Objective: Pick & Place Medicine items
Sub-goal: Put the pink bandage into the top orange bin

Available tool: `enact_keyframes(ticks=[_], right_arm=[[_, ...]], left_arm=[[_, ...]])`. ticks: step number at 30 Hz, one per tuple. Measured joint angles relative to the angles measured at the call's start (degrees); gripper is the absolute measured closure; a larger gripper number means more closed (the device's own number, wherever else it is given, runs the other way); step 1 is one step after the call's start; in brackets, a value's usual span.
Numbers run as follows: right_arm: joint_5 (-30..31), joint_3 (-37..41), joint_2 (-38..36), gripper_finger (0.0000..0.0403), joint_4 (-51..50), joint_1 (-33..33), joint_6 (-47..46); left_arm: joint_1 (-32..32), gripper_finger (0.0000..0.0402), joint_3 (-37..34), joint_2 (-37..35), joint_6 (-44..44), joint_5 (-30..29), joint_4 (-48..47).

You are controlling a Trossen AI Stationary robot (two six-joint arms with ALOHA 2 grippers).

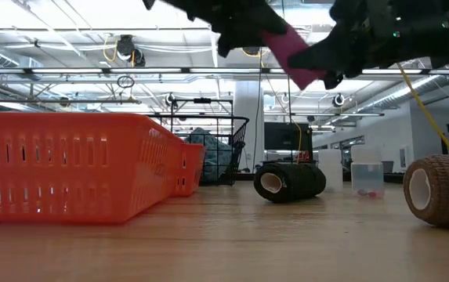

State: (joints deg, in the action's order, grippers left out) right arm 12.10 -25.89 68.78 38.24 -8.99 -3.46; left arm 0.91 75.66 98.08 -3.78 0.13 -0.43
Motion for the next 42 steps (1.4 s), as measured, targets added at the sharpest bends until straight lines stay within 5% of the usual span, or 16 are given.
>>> enact_keyframes(ticks=[7, 11, 16, 25, 30, 34, 42], right_arm=[[-0.1, -11.7, 0.6, 0.0338, -28.0, -0.2, -7.9], [0.0, -12.1, 0.7, 0.0338, -28.2, -1.4, -8.9], [0.1, -12.1, 0.7, 0.0338, -27.0, -1.7, -8.7], [0.2, -12.0, 1.5, 0.0338, -26.7, -2.2, -7.9], [-0.4, -12.0, 1.5, 0.0337, -27.0, -2.3, -7.6], [-0.3, -12.1, 1.4, 0.0339, -26.7, -2.3, -7.4], [0.3, -12.1, 1.4, 0.0336, -27.0, -2.3, -7.5]], left_arm=[[-0.6, 0.0162, 10.2, 0.1, 3.0, 4.8, -19.4], [-0.5, 0.0153, 10.9, 0.2, 3.3, 9.9, -20.9], [-0.5, 0.0152, 10.6, 1.9, 3.0, 9.1, -20.7], [-0.6, 0.0151, 10.7, 4.5, 2.8, -0.1, -20.4], [-1.1, 0.0151, 10.8, 5.6, 3.6, 6.8, -20.5], [-1.0, 0.0153, 10.5, 6.5, 4.1, 6.8, -22.0], [-0.9, 0.0243, 10.7, 6.8, 5.2, 4.9, -23.3]])
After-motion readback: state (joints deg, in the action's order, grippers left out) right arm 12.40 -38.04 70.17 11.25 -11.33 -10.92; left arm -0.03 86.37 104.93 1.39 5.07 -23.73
